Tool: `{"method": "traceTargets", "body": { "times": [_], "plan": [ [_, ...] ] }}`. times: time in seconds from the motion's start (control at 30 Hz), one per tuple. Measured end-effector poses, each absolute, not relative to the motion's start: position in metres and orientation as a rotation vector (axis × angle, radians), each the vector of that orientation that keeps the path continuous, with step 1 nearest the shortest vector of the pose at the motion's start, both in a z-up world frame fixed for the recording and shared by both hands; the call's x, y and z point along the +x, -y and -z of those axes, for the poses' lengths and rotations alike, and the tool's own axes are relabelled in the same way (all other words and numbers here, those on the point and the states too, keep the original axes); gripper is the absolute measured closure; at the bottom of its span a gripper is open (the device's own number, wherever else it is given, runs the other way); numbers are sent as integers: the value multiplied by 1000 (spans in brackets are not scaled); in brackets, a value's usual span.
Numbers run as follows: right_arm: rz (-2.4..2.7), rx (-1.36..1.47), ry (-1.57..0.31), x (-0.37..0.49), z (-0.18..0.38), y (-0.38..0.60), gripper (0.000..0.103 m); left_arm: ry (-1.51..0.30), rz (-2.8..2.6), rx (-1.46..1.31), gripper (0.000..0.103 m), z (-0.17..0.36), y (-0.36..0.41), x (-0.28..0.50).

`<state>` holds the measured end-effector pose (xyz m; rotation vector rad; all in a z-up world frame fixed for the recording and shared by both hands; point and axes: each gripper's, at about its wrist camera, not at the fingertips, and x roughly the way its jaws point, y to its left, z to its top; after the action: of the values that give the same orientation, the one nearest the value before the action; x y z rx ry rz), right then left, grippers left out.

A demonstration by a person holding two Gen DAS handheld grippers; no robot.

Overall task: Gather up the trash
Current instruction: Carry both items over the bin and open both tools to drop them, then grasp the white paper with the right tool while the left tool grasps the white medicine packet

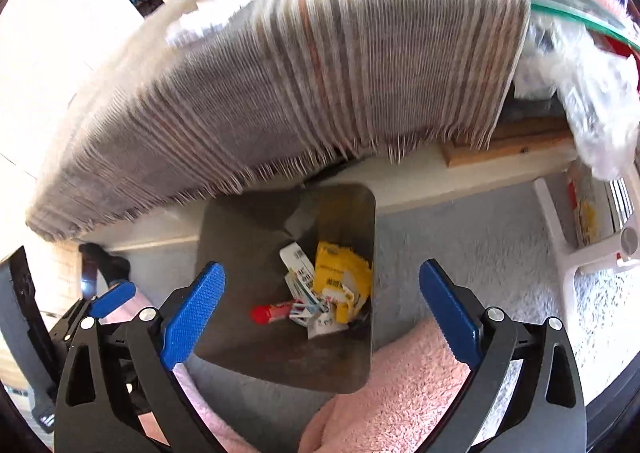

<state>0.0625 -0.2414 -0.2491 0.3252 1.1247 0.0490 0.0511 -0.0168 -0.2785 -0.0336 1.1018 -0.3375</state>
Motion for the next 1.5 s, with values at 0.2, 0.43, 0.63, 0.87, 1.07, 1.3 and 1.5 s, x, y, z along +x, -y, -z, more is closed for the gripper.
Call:
{"method": "traceTargets", "body": {
  "times": [0.2, 0.43, 0.63, 0.87, 1.07, 1.3, 1.5],
  "plan": [
    [-53, 304, -1007, 79, 198, 249, 4, -1044, 331, -39, 8, 237, 9, 65],
    [-88, 270, -909, 124, 157, 243, 5, -978, 338, -19, 8, 192, 14, 96],
    [-108, 265, -955, 174, 162, 233, 28, -959, 352, 12, 8, 169, 24, 122],
    [-111, 257, -1018, 205, 180, 225, 41, -953, 362, 42, 8, 160, 32, 147],
    [-105, 248, -999, 212, 178, 232, 84, -953, 369, 68, 8, 161, 43, 172],
    [-81, 242, -976, 207, 166, 264, 86, -957, 392, 73, 9, 163, 63, 211],
    [-79, 253, -981, 199, 169, 286, 86, -939, 409, 45, 19, 156, 82, 254]
  ]
}}
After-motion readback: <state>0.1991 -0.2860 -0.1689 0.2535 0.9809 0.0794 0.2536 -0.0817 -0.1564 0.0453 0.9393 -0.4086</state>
